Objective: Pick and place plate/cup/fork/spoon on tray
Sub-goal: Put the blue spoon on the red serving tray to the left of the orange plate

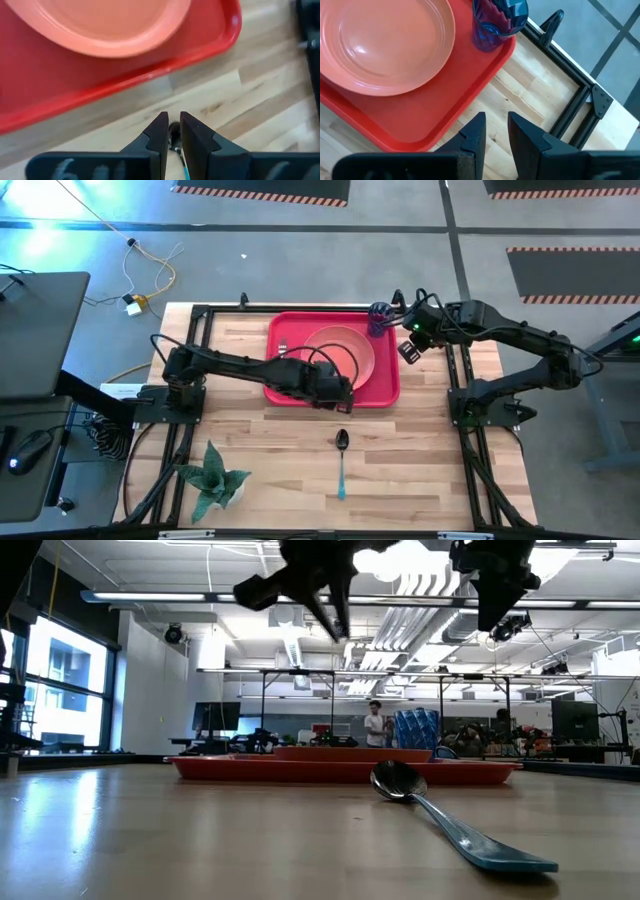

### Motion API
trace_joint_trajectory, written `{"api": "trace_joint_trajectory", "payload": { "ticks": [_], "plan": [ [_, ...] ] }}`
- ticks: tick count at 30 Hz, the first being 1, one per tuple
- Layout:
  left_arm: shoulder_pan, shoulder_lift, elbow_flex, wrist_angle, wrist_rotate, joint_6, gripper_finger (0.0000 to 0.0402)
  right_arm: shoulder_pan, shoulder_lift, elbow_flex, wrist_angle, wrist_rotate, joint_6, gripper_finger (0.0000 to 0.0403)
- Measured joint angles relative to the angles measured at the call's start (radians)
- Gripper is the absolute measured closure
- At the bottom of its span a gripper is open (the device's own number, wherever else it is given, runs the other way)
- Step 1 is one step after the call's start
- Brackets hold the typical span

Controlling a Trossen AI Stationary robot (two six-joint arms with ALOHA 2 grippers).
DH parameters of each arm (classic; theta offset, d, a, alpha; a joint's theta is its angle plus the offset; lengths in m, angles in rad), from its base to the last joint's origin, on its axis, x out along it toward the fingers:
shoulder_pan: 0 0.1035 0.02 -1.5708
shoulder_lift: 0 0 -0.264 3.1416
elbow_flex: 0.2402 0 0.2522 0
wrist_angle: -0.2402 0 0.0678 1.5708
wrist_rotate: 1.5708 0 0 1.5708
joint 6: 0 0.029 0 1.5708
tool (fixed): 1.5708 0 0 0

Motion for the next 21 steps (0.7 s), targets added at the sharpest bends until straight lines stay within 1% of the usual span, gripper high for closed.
{"api": "trace_joint_trajectory", "payload": {
  "ticks": [3,4,7,10,12,14,16,18,21],
  "plan": [
    [0.0,0.012,-0.005,-0.034,0.042,0.0,0.0357,0.0,0.0,0.0,0.004,0.0,-0.023,0.0329],
    [-0.001,0.019,-0.001,-0.019,0.044,-0.002,0.0354,0.0,0.0,0.0,0.005,0.0,-0.028,0.0329],
    [-0.005,0.032,-0.004,-0.035,0.05,-0.02,0.0336,0.0,0.0,0.0,0.007,0.001,-0.04,0.0329],
    [-0.013,0.052,-0.002,-0.014,0.052,-0.037,0.0318,0.0,0.0,0.0,0.007,0.001,-0.042,0.0329],
    [-0.015,0.058,-0.003,-0.036,0.079,-0.049,0.0306,0.0,0.0,0.0,0.007,0.002,-0.048,0.0329],
    [-0.015,0.072,-0.001,-0.007,0.102,-0.074,0.0294,0.0,0.0,0.0,0.008,0.004,-0.051,0.0329],
    [-0.018,0.078,-0.005,-0.023,0.127,-0.112,0.0282,0.0,0.0,0.0,0.009,0.005,-0.052,0.0329],
    [-0.023,0.096,0.001,0.037,0.133,-0.145,0.0272,0.0,0.0,0.0,0.013,0.005,-0.063,0.0329],
    [-0.035,0.119,-0.004,0.049,0.143,-0.174,0.0262,0.0,0.0,0.0,0.015,0.006,-0.068,0.0329]
  ]
}}
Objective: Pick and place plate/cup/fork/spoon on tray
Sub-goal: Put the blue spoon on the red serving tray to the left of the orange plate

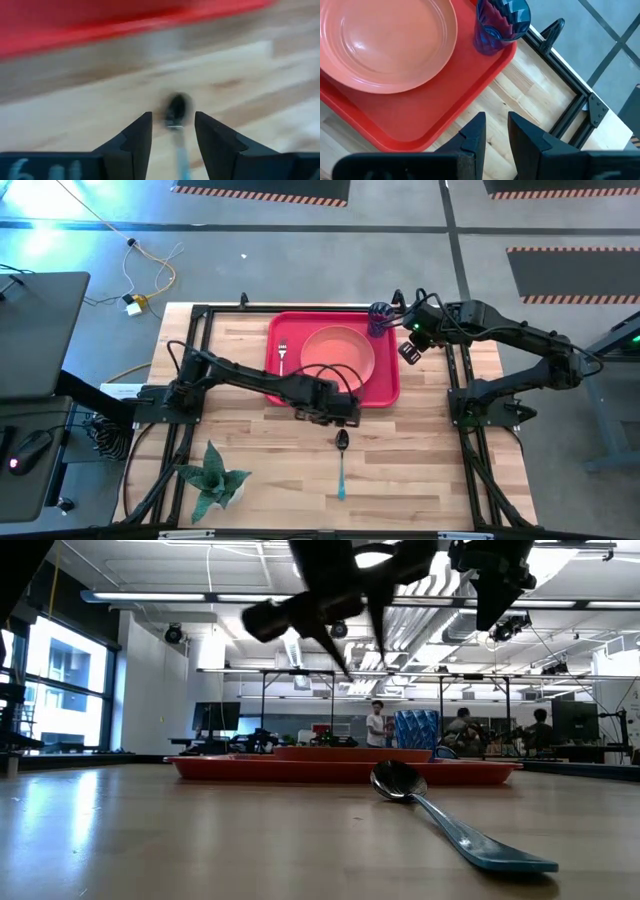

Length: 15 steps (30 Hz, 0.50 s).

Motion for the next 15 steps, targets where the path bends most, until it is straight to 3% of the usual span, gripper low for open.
{"api": "trace_joint_trajectory", "payload": {
  "ticks": [15],
  "plan": [
    [-0.07,0.083,0.002,0.121,0.01,-0.129,0.0259,0.0,0.001,0.0,0.013,0.0,-0.024,0.0329]
  ]
}}
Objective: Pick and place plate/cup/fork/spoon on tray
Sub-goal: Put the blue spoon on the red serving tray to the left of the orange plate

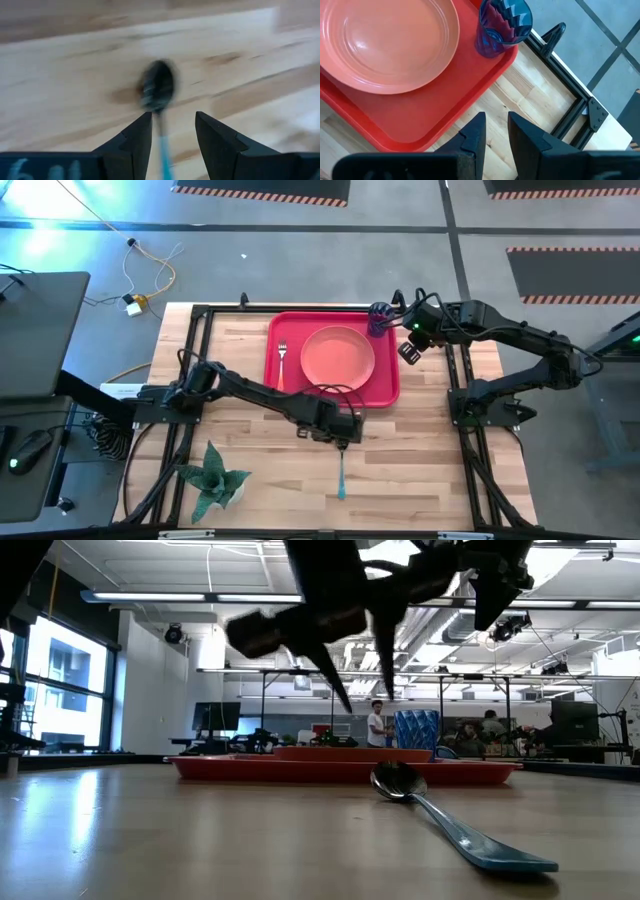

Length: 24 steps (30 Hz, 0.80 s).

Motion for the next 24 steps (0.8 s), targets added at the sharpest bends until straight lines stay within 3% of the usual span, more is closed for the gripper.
{"api": "trace_joint_trajectory", "payload": {
  "ticks": [24],
  "plan": [
    [-0.078,0.124,-0.002,0.107,0.042,-0.134,0.0259,0.0,0.0,0.0,0.002,-0.007,0.0,0.0329]
  ]
}}
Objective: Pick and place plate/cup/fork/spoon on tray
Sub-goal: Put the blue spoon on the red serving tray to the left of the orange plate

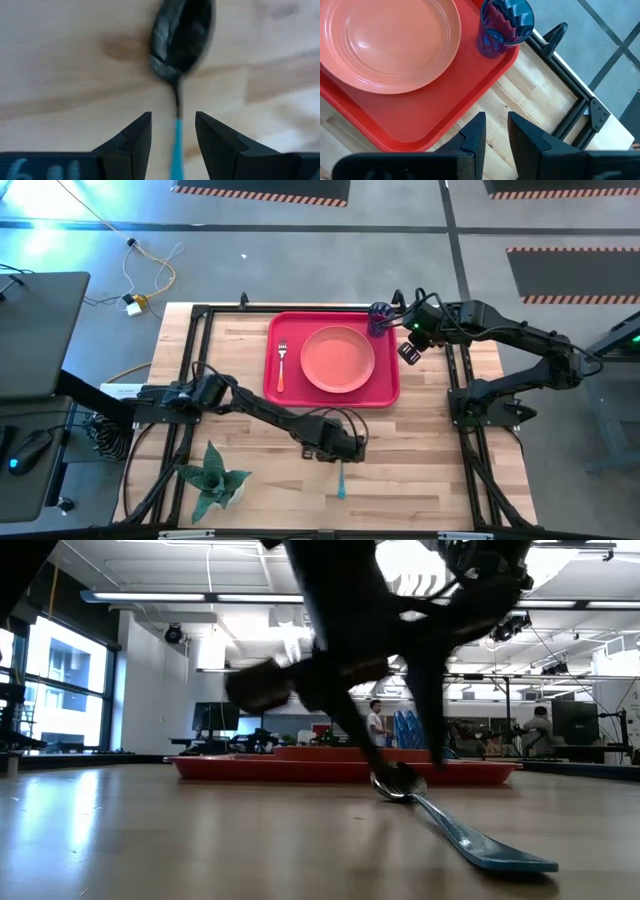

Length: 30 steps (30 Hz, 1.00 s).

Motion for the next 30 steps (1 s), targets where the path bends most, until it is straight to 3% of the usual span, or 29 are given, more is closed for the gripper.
{"api": "trace_joint_trajectory", "payload": {
  "ticks": [7,19,30],
  "plan": [
    [-0.004,0.042,0.004,0.056,0.052,-0.008,0.0259,0.0,0.0,0.0,0.002,-0.001,0.0,0.0329],
    [-0.001,0.055,0.006,-0.001,0.057,-0.006,0.026,0.0,0.0,0.0,0.008,-0.001,0.0,0.0329],
    [0.01,0.075,0.006,-0.04,0.065,0.061,0.031,0.0,0.0,0.0,0.008,-0.001,0.0,0.0329]
  ]
}}
